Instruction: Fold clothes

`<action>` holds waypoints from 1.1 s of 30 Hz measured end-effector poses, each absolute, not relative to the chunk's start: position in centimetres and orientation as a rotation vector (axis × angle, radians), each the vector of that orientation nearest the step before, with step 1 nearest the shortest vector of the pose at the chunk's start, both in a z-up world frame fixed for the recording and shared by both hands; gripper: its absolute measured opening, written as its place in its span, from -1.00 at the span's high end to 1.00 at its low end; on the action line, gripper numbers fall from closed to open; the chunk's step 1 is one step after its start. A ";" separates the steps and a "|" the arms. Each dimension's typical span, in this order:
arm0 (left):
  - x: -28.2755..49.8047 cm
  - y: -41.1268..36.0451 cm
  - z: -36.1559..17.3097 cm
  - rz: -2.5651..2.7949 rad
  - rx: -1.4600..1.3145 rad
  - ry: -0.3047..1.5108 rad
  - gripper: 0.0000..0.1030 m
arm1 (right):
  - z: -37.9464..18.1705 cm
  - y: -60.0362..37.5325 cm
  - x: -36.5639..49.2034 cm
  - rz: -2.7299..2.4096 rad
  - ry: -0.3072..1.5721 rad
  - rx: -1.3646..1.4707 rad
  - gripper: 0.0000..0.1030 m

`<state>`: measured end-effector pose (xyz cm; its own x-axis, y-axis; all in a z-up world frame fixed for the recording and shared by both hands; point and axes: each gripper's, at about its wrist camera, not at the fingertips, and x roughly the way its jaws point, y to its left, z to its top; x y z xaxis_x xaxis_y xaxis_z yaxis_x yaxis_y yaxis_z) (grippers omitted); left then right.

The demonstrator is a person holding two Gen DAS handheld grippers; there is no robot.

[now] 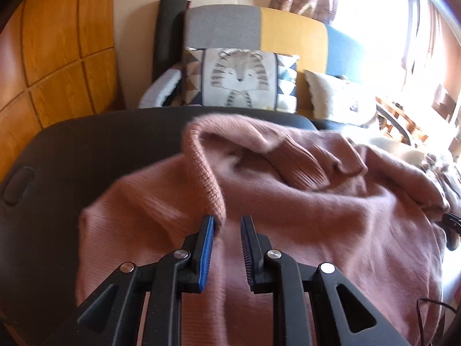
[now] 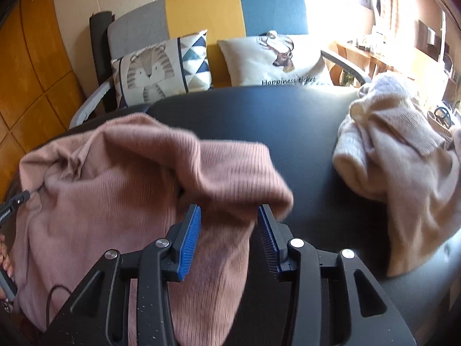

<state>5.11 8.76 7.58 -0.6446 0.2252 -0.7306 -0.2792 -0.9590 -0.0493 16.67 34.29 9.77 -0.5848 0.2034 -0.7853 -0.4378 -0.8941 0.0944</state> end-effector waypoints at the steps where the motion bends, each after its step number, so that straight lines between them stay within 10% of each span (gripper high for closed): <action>1: 5.4 9.4 7.1 2.597 -1.157 0.110 0.63 | 9.5 34.0 17.0 2.469 0.388 -1.209 0.14; 12: 3.7 9.7 3.9 2.587 -1.198 0.262 0.44 | 5.7 32.5 18.1 2.438 0.484 -1.326 0.16; 15: 2.8 8.5 3.7 2.585 -1.213 0.222 0.40 | 5.7 32.5 17.9 2.479 0.515 -1.310 0.64; 18: 2.8 7.9 3.5 2.576 -1.210 0.182 0.40 | 5.8 32.5 17.8 2.466 0.459 -1.300 0.69; 33: 3.5 7.8 3.3 2.596 -1.192 0.211 0.39 | 7.3 50.9 15.4 2.231 0.374 -1.130 0.21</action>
